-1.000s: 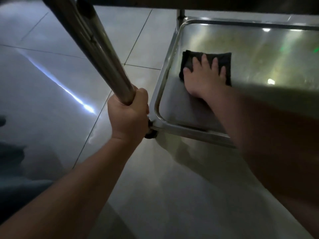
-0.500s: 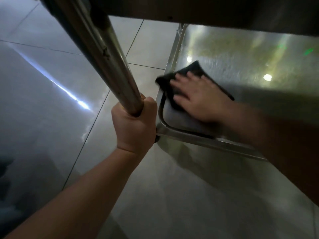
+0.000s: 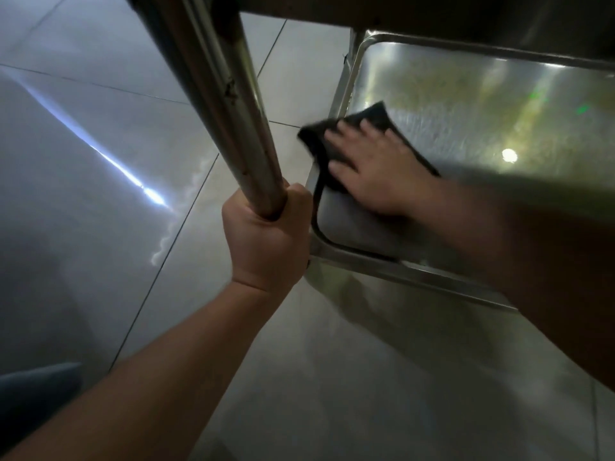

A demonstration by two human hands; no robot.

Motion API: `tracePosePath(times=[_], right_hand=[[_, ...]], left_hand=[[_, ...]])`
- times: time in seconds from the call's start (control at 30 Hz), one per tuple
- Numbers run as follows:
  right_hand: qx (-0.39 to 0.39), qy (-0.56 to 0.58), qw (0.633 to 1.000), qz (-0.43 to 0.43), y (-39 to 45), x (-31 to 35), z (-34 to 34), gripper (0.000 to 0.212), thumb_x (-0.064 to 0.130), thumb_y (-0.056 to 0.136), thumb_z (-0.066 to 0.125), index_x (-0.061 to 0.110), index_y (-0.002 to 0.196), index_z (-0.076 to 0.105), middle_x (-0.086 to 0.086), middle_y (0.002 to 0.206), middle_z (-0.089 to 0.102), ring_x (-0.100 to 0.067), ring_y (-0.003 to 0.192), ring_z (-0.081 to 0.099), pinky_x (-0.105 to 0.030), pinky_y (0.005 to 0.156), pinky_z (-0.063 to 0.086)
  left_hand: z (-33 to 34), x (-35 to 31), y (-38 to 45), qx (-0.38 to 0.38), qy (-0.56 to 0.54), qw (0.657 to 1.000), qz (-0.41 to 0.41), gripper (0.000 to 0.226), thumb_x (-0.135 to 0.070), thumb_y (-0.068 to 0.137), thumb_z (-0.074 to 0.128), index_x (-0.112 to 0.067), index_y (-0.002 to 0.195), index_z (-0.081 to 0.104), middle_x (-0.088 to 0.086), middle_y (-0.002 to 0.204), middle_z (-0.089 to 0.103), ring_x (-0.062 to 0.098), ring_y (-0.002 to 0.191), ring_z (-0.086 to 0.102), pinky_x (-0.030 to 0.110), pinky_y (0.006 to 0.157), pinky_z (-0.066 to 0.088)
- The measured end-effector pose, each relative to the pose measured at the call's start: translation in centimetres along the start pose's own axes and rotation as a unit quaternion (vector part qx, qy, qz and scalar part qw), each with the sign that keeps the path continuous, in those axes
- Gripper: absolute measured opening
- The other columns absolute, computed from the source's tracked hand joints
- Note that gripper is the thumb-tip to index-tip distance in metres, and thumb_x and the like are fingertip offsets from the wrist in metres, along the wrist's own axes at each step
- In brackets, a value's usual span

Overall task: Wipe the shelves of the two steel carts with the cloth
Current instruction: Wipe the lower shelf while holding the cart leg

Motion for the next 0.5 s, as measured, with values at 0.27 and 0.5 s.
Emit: tracePosePath(times=[0.27,0.5], right_hand=[[0.013,0.056,0.996,0.069,3.0,1.4,-0.5,0.064,0.058,0.105,0.024,0.04,0.165,0.011,0.011,0.175,0.001,-0.023,0.161,-0.002,-0.052,0.126,-0.004],[0.042,0.081,0.992,-0.083,-7.0,7.6,3.1,0.052,0.059,0.107,0.018,0.054,0.16,0.015,0.02,0.173,0.005,-0.015,0.16,-0.004,-0.052,0.128,-0.003]], left_hand=[[-0.2,-0.2,0.1,0.005,0.011,1.0,-0.002,0.027,-0.022,0.079,0.063,-0.021,0.06,0.043,0.015,0.057,0.042,0.037,0.052,0.042,0.047,0.048,0.042],[0.0,-1.1,-0.3,0.029,0.016,0.999,0.001,0.022,-0.024,0.082,0.062,-0.029,0.062,0.053,-0.006,0.057,0.054,0.018,0.053,0.053,0.031,0.054,0.046]])
Point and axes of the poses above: each hand's wrist, its own y-axis towards the middle knuckle, its own z-axis out of the palm, x = y × z, the point moved 7 cm from there along y, towards the middle knuckle
